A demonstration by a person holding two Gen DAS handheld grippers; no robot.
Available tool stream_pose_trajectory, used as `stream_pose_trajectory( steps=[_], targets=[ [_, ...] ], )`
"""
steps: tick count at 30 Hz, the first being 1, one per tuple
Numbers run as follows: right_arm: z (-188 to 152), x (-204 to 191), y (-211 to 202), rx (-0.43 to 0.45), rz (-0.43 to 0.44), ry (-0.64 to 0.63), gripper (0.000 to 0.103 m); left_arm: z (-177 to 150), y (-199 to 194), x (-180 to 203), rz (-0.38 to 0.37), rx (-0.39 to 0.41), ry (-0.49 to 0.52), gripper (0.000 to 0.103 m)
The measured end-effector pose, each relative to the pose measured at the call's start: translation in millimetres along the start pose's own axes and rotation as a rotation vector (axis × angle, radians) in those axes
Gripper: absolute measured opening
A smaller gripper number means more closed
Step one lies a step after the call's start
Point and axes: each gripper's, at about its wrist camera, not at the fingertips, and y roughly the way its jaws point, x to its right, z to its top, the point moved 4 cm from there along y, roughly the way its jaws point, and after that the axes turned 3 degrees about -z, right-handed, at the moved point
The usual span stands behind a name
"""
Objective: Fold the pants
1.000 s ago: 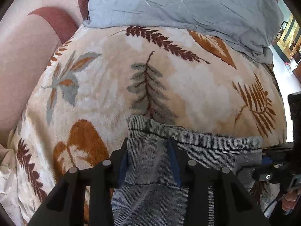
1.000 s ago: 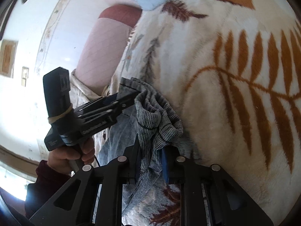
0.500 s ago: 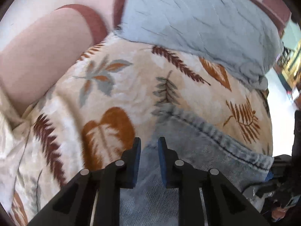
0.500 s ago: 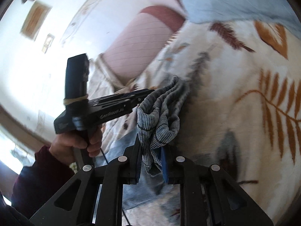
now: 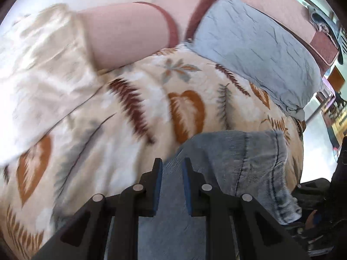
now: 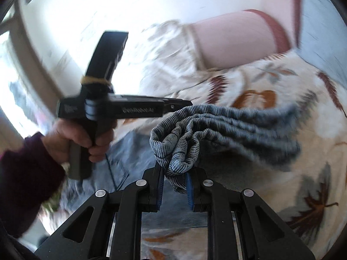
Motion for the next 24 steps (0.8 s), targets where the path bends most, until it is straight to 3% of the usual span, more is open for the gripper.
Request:
stream_pose_trajectory(
  steps=[4,5,9,11,12,14,16,17,19,21,23,24],
  targets=[
    [-22,-34,27,-0.080,0.005,-0.107,0.020,-39,-27,-25,0.030,-0.002,-0.076,0.021],
    [-30,-40,42,-0.137,0.003,-0.150,0.022,-49,-31,-30,0.039,-0.005,-0.108,0.021],
    [-56,-44,75,-0.309,0.009,-0.184,0.040,-95,-40,-37,0.074,0.000,-0.220,0.021],
    [-50,-45,67,-0.315,0.049,-0.195,0.049,-111,-47,-29,0.084,0.034,-0.250,0.021],
    [-44,-45,57,-0.311,0.111,-0.179,0.055,-118,-51,-23,0.082,0.063,-0.262,0.021],
    [-35,-39,31,-0.310,0.266,-0.100,0.059,-125,-59,-9,0.076,0.111,-0.267,0.021],
    [-24,-19,0,-0.293,0.441,0.077,0.062,-130,-66,5,0.061,0.167,-0.265,0.021],
    [-17,-5,-16,-0.253,0.485,0.159,0.064,-131,-69,9,0.045,0.191,-0.266,0.021],
    [-4,27,-35,-0.181,0.471,0.291,0.073,-133,-71,18,0.041,0.228,-0.242,0.021],
    [0,66,-47,-0.140,0.407,0.440,0.075,-132,-67,30,0.080,0.236,-0.167,0.024],
    [0,92,-37,-0.166,0.315,0.538,0.075,-132,-59,40,0.099,0.218,-0.117,0.042],
    [-2,99,-32,-0.175,0.294,0.578,0.075,-133,-58,44,0.104,0.216,-0.110,0.059]
  ],
)
